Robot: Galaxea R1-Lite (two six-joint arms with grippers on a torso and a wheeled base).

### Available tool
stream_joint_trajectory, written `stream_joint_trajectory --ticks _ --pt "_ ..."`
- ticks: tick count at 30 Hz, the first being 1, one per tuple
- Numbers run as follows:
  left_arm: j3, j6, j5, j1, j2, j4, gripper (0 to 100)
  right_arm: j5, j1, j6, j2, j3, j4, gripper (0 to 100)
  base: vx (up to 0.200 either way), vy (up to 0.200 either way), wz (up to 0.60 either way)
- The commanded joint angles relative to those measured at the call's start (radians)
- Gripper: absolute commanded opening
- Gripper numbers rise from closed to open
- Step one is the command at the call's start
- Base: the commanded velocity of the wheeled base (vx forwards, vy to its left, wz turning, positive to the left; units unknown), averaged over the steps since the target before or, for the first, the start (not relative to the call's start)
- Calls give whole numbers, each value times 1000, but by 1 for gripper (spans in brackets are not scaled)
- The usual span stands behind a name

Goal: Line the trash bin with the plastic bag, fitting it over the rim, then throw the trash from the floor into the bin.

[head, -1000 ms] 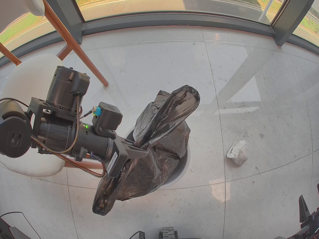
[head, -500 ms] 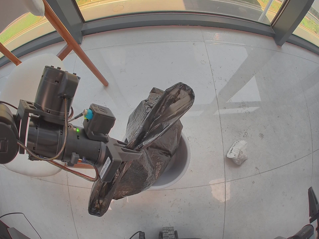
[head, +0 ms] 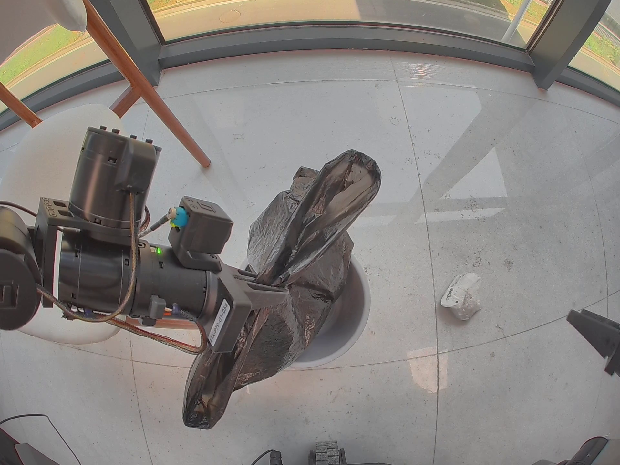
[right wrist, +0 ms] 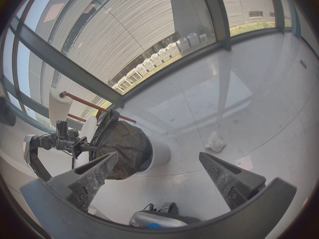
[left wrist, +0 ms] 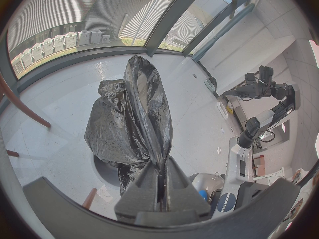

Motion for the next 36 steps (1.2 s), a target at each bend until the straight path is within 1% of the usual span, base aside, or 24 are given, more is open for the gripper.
stream_joint_trajectory --ticks 1,5,7,10,12,13,14,15,19,21,27,31,36 --pt "11 -107 45 -55 0 -34 0 117 79 88 635 -110 -291 100 0 0 0" --pt "23 -101 44 -56 0 -36 0 115 79 93 839 -138 -541 100 0 0 0" --pt "21 -101 44 -56 2 -37 0 115 83 94 920 -172 -613 100 0 0 0" --pt "20 -101 42 -56 3 -37 0 108 106 97 1012 -250 -646 100 0 0 0" --pt "20 -101 42 -56 3 -37 0 108 107 99 1015 -254 -646 100 0 0 0" --pt "21 -102 44 -64 5 -37 0 111 127 109 1060 -320 -642 100 0 0 0" --pt "21 -105 44 -67 5 -37 0 109 141 120 1081 -345 -643 100 0 0 0" --pt "21 -107 44 -67 5 -37 0 109 152 131 1097 -362 -643 0 0 0 0" --pt "26 -108 44 -68 8 -68 0 106 198 169 1149 -437 -643 0 0 0 0" --pt "31 -110 44 -68 11 -96 0 95 230 195 1199 -512 -642 0 0 0 0" --pt "35 -110 42 -68 10 -97 0 52 274 200 1290 -623 -640 0 0 0 0" --pt "37 -110 42 -68 11 -97 0 9 305 200 1362 -673 -648 0 0 0 0" --pt "37 -110 42 -68 11 -97 0 -37 317 203 1433 -779 -651 0 0 0 0"
